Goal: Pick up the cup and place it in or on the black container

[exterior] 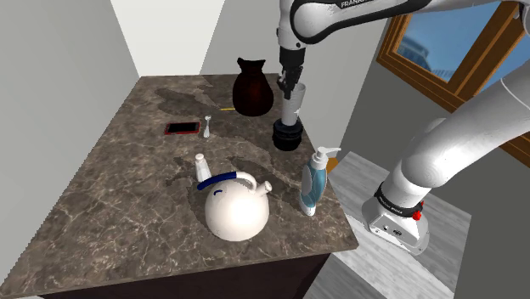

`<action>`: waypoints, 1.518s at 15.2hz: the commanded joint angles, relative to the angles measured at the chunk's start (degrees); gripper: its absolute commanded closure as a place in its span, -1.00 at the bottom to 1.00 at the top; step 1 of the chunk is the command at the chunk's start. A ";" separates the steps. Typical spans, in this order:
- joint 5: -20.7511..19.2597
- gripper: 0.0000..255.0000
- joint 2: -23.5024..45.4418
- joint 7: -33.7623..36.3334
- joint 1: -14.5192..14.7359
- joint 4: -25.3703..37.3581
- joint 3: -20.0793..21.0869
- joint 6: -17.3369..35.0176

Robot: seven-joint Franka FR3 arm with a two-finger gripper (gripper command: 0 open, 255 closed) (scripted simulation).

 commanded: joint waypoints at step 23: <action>0.20 -1.00 -0.76 -0.04 0.13 4.72 0.11 -5.44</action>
